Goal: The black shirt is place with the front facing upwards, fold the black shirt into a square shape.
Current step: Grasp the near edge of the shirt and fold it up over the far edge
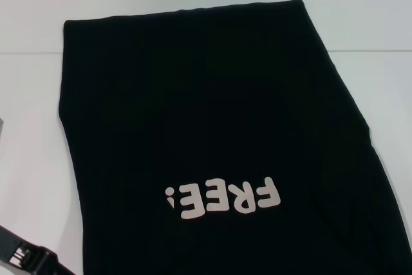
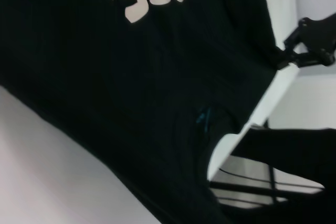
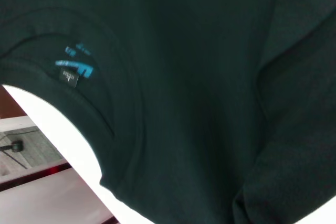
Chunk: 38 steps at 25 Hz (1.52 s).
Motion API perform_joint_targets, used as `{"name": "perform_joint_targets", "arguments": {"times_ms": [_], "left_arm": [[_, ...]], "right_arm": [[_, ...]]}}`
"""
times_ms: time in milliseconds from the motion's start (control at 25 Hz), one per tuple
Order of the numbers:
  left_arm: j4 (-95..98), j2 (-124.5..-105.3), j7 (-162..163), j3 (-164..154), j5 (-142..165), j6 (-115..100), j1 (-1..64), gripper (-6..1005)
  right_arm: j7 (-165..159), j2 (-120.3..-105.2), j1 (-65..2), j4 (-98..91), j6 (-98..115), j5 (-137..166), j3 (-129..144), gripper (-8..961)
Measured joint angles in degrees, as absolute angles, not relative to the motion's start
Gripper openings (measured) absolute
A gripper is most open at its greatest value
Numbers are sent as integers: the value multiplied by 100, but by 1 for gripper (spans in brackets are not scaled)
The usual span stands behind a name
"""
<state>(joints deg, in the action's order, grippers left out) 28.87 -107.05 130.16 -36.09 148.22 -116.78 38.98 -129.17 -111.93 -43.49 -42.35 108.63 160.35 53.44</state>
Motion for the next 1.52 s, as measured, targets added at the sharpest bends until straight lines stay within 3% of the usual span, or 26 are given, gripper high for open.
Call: {"name": "perform_joint_targets", "arguments": {"times_ms": [200, 600, 800, 1160, 1520], "left_arm": [[2925, -10710, 12984, -3222, 14792, -11582, 3975, 52], [3022, -10385, 13473, -1414, 14745, -10442, 4543, 61], [3041, -10320, 13565, -977, 13997, -9077, 4463, 66], [2982, -10676, 13170, -1000, 12971, -7518, 4048, 74], [2936, -10990, 12714, -1139, 12947, -6833, 4124, 82]], "right_arm": [[-12939, -11201, -4392, -4204, 10613, 15990, 4692, 114], [-13220, -11039, -4679, -4196, 9728, 15153, 3037, 113], [-13318, -10955, -4601, -4063, 8743, 14101, 2818, 114], [-12535, -10978, -4337, -3515, 7165, 12242, 2647, 125], [-11625, -11253, -4584, -2848, 5656, 12172, 2739, 140]]}}
